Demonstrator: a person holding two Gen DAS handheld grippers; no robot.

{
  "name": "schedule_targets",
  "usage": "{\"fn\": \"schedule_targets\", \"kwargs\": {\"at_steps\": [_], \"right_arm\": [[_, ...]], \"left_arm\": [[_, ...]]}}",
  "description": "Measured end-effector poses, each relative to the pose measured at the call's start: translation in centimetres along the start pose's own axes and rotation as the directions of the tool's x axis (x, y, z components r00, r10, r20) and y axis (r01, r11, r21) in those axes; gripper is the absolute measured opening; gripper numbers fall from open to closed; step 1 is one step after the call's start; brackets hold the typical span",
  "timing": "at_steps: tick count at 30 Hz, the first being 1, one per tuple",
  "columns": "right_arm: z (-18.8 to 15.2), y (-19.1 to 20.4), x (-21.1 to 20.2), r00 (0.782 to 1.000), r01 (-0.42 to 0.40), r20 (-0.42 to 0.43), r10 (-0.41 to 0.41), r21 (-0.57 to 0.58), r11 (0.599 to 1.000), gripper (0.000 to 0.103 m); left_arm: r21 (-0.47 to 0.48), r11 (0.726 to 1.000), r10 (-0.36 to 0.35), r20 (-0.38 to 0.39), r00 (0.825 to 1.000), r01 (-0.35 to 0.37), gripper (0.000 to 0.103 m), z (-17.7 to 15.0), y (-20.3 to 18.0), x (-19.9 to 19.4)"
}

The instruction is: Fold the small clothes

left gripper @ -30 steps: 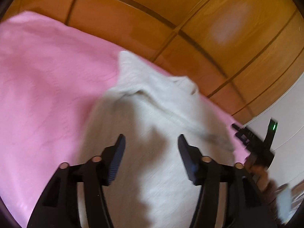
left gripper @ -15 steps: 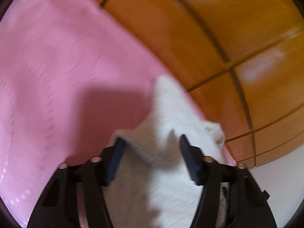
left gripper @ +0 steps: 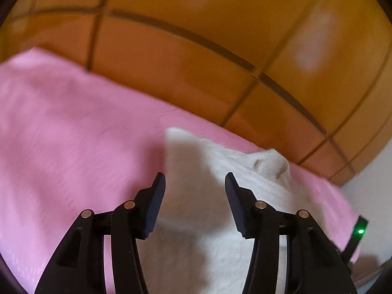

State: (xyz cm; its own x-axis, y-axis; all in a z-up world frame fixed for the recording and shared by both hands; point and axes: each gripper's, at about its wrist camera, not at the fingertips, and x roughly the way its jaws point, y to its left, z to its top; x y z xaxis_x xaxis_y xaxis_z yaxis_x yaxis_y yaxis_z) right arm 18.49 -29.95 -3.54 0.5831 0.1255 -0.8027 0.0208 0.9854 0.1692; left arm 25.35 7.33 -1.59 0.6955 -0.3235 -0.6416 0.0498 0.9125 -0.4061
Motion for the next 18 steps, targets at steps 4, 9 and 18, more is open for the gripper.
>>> {"fn": "schedule_targets", "kwargs": {"at_steps": [4,9,18], "right_arm": [[-0.1,0.0,0.0,1.0,-0.007,0.0,0.007,-0.003,1.0,0.088],[-0.1,0.1,0.1,1.0,-0.016,0.001,0.016,-0.007,1.0,0.09],[-0.1,0.2,0.2,1.0,-0.029,-0.003,0.029,-0.007,1.0,0.094]], "left_arm": [[0.067,0.997,0.033,-0.057,0.998,-0.029,0.052,0.6,-1.3,4.2],[0.054,0.996,0.08,-0.088,0.993,-0.075,0.052,-1.0,1.5,8.1],[0.047,0.985,0.17,-0.056,0.984,-0.167,0.075,-2.4,1.2,3.0]]}}
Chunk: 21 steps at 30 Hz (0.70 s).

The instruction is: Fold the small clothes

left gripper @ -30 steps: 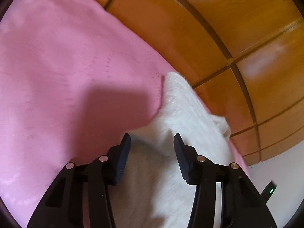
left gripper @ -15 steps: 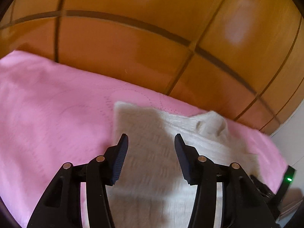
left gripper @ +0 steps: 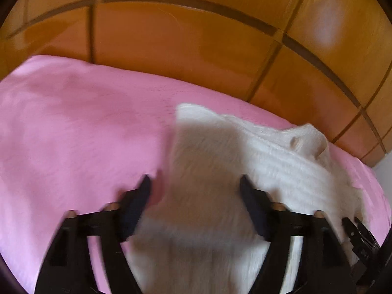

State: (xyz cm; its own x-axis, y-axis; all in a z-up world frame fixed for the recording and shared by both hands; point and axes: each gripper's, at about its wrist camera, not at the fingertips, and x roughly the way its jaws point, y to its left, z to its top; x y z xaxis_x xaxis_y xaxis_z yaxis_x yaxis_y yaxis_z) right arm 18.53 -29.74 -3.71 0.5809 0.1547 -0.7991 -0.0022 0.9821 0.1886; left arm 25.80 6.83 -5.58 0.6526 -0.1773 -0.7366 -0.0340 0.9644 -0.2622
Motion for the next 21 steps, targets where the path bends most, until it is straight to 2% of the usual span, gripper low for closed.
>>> {"fn": "schedule_targets", "kwargs": {"at_steps": [2,6,9,13,21], "right_arm": [[0.0,0.1,0.0,1.0,0.001,-0.002,-0.001,-0.004,1.0,0.094],[0.1,0.3,0.0,1.0,0.009,-0.001,-0.009,-0.01,1.0,0.095],[0.0,0.6,-0.2,1.0,0.028,0.003,-0.028,-0.021,0.999,0.096],[-0.2,1.1,-0.3,0.998,0.061,0.002,-0.061,-0.043,0.997,0.1],[-0.1,1.2,-0.2,0.996,0.09,-0.013,-0.091,-0.056,0.994,0.101]], "left_arm": [[-0.014,1.0,-0.003,0.022,1.0,0.003,0.075,-0.8,0.3,-2.1],[0.054,0.998,0.034,0.067,0.997,-0.038,0.077,-3.2,0.3,-6.2],[0.064,0.997,0.034,0.087,0.996,-0.039,0.078,-4.8,1.0,-8.7],[0.046,0.998,0.033,0.086,0.996,-0.037,0.078,-6.5,1.9,-10.6],[0.039,0.999,0.032,0.103,0.994,-0.036,0.078,-9.2,3.4,-13.6]]}}
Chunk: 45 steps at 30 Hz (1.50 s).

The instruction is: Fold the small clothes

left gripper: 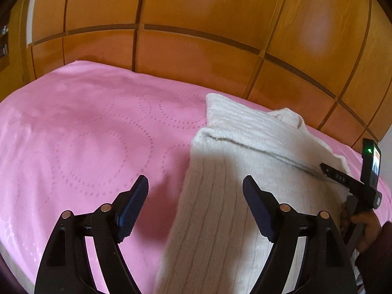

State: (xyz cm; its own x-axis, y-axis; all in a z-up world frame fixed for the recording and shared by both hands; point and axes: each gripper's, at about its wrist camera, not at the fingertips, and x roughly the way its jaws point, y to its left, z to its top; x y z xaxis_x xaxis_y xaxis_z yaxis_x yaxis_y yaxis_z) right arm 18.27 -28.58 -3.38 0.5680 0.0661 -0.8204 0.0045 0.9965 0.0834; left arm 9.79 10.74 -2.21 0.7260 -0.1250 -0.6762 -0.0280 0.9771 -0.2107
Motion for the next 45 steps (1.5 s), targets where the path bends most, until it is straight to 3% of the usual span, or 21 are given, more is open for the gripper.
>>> {"fn": "schedule_targets", "kwargs": {"at_steps": [4,9,16,19,22,25,27,29,30,32,33,34,35,36,38,45], "right_arm": [[-0.2,0.0,-1.0,1.0,0.008,-0.015,-0.007,0.008,1.0,0.101],[-1.9,-1.2,-3.0,0.997,-0.048,-0.061,0.051,0.051,0.998,0.101],[-5.2,-6.6,-7.7,0.997,-0.055,-0.049,0.061,0.11,0.992,0.101],[-7.4,-10.0,-9.3,0.997,-0.047,-0.06,0.058,0.17,0.984,0.101],[-10.5,-12.5,-10.6,0.981,-0.131,-0.106,0.162,0.246,0.96,0.099],[-13.4,-12.7,-12.7,0.964,-0.203,-0.119,0.237,0.248,0.947,0.087],[-15.1,-12.1,-13.8,0.95,-0.239,-0.145,0.277,0.238,0.942,0.078],[-16.7,-11.1,-15.1,0.94,-0.263,-0.163,0.301,0.216,0.94,0.073],[-17.4,-10.5,-15.5,0.934,-0.277,-0.173,0.313,0.204,0.939,0.073],[-18.3,-9.5,-16.0,0.929,-0.29,-0.19,0.319,0.165,0.943,0.07],[-18.8,-8.5,-16.3,0.93,-0.286,-0.207,0.305,0.117,0.951,0.065],[-18.9,-8.0,-16.4,0.933,-0.273,-0.217,0.285,0.084,0.958,0.047],[-18.9,-7.7,-16.6,0.938,-0.256,-0.226,0.264,0.064,0.965,0.023],[-19.0,-7.9,-16.8,0.931,-0.27,-0.232,0.281,0.079,0.96,0.011],[-18.8,-8.5,-17.2,0.917,-0.3,-0.234,0.324,0.134,0.944,0.011],[-19.4,-10.8,-20.7,0.931,-0.284,-0.197,0.306,0.134,0.949,0.008]], "left_arm": [[-0.003,1.0,-0.01,0.0,1.0,0.01,0.078,-0.9,0.5,-1.0],[-0.009,1.0,-0.019,-0.016,1.0,0.018,0.078,-2.1,1.4,-1.6],[-0.025,0.996,-0.088,-0.091,0.992,0.086,0.078,-4.4,3.4,-2.0],[-0.051,0.991,-0.134,-0.142,0.981,0.127,0.072,-5.6,4.4,-2.0],[-0.066,0.984,-0.174,-0.208,0.963,0.164,0.061,-6.9,5.1,-1.8],[-0.043,0.981,-0.193,-0.231,0.953,0.189,0.06,-8.4,5.3,-2.4],[-0.034,0.976,-0.216,-0.237,0.947,0.214,0.051,-9.0,5.3,-3.0],[-0.029,0.978,-0.209,-0.242,0.948,0.208,0.031,-9.5,5.4,-3.3],[-0.032,0.976,-0.218,-0.246,0.944,0.217,0.027,-9.9,5.4,-3.4],[-0.033,0.973,-0.231,-0.25,0.94,0.23,0.009,-10.3,5.4,-3.5],[-0.027,0.972,-0.231,-0.249,0.941,0.232,0.008,-10.5,5.4,-3.7],[-0.021,0.973,-0.229,-0.245,0.942,0.231,0.005,-10.6,5.3,-3.8],[-0.013,0.973,-0.225,-0.241,0.944,0.229,0.004,-10.8,5.2,-4.1],[0.0,0.973,-0.223,-0.239,0.945,0.229,0.004,-11.0,5.0,-4.5],[0.01,0.972,-0.224,-0.241,0.944,0.234,0.004,-11.3,4.8,-4.9],[0.03,0.959,-0.265,-0.251,0.931,0.281,0.003,-13.2,5.2,-8.8]]}}
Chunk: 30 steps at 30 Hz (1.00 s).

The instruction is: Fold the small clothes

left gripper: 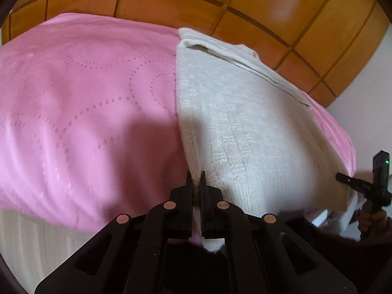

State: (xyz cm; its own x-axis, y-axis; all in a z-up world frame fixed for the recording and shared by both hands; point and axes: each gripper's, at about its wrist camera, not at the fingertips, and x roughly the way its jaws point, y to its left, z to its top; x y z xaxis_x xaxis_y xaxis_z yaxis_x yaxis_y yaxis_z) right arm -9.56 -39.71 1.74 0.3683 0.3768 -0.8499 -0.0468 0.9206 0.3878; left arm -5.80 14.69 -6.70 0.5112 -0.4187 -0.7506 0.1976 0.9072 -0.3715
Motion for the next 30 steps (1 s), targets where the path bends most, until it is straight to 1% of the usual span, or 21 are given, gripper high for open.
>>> {"fn": "schedule_targets", "kwargs": {"at_steps": [2,4,6,7,8,9,10,11,12,13,14,16,17,18,19,20,21,23,26,28,30], "right_arm": [[-0.1,-1.4,0.3,0.999,0.03,-0.022,-0.029,0.028,0.999,0.005],[-0.8,-3.3,0.3,0.998,0.05,-0.045,-0.047,0.072,0.996,0.004],[-1.0,-4.2,0.2,0.998,0.033,-0.048,-0.028,0.105,0.994,0.004],[-0.9,-4.3,0.3,0.999,0.023,-0.044,-0.018,0.117,0.993,0.005],[-0.7,-4.6,0.7,0.999,-0.004,-0.036,0.01,0.155,0.988,0.011],[-0.6,-4.8,1.0,0.998,-0.038,-0.04,0.046,0.177,0.983,0.014],[-0.5,-4.8,1.4,0.998,-0.048,-0.041,0.056,0.186,0.981,0.031],[-0.5,-4.7,1.6,0.998,-0.047,-0.041,0.055,0.184,0.982,0.053],[-0.4,-4.6,1.9,0.997,-0.048,-0.05,0.058,0.177,0.983,0.055],[-0.4,-4.6,2.1,0.997,-0.05,-0.055,0.061,0.174,0.983,0.056],[-0.6,-4.6,2.3,0.996,-0.051,-0.062,0.063,0.175,0.983,0.056],[-1.0,-4.7,3.2,0.994,-0.051,-0.089,0.068,0.179,0.983,0.054],[-1.1,-4.6,3.5,0.993,-0.051,-0.097,0.069,0.178,0.983,0.052],[-1.2,-4.4,3.9,0.991,-0.049,-0.115,0.069,0.172,0.984,0.048],[-1.2,-4.3,3.9,0.991,-0.046,-0.12,0.066,0.159,0.986,0.035],[-1.3,-4.2,3.8,0.991,-0.044,-0.119,0.062,0.147,0.988,0.017],[-1.0,-3.8,3.5,0.99,-0.056,-0.119,0.07,0.124,0.991,0.012],[-0.3,-2.8,2.7,0.989,-0.094,-0.103,0.103,0.095,0.991,0.012],[1.4,-1.8,1.1,0.977,-0.199,-0.058,0.204,0.087,0.976,0.012],[3.3,-1.4,0.0,0.962,-0.273,0.006,0.274,0.1,0.957,0.012],[5.5,-1.4,-0.3,0.946,-0.323,0.059,0.318,0.119,0.939,0.012]], "left_arm": [[0.017,1.0,-0.017,-0.016,1.0,0.017,0.003,-0.7,-0.5,-0.6],[0.049,0.998,-0.022,-0.04,0.999,0.024,0.003,-1.5,-1.4,-1.1],[0.063,0.997,-0.035,-0.055,0.998,0.038,0.003,-1.8,-1.7,-1.3],[0.047,0.999,-0.016,-0.059,0.998,0.019,0.003,-1.7,-1.5,-0.9],[0.014,1.0,-0.018,-0.072,0.997,0.019,0.003,-1.4,-0.9,-0.3],[-0.012,0.999,-0.04,-0.083,0.996,0.039,0.003,-1.3,-0.4,0.0],[-0.04,0.998,-0.047,-0.086,0.995,0.044,0.004,-1.2,0.1,0.2],[-0.074,0.996,-0.05,-0.086,0.995,0.044,0.004,-1.3,0.7,0.3],[-0.093,0.994,-0.066,-0.093,0.993,0.058,0.009,-1.4,1.0,0.5],[-0.107,0.992,-0.083,-0.098,0.992,0.072,0.025,-1.4,1.2,0.6],[-0.125,0.988,-0.098,-0.102,0.99,0.085,0.038,-1.5,1.3,0.8],[-0.153,0.98,-0.151,-0.13,0.98,0.13,0.039,-1.9,1.5,1.4],[-0.154,0.977,-0.173,-0.152,0.973,0.15,0.039,-2.1,1.3,1.8],[-0.14,0.974,-0.201,-0.191,0.961,0.176,0.039,-2.2,0.9,2.5],[-0.114,0.976,-0.208,-0.213,0.955,0.188,0.027,-2.4,0.4,2.8],[-0.048,0.981,-0.192,-0.216,0.957,0.186,0.008,-2.4,-0.5,2.7],[-0.019,0.982,-0.188,-0.209,0.96,0.188,0.005,-2.4,-0.9,2.4],[0.006,0.98,-0.194,-0.174,0.965,0.198,0.004,-1.8,-1.3,1.6],[-0.031,0.979,-0.205,-0.122,0.971,0.202,0.004,-0.2,-0.8,0.7],[-0.071,0.965,-0.257,-0.071,0.964,0.252,0.004,1.5,-0.5,0.1],[-0.084,0.953,-0.295,-0.02,0.955,0.292,0.004,3.4,-0.7,-0.1]]}}
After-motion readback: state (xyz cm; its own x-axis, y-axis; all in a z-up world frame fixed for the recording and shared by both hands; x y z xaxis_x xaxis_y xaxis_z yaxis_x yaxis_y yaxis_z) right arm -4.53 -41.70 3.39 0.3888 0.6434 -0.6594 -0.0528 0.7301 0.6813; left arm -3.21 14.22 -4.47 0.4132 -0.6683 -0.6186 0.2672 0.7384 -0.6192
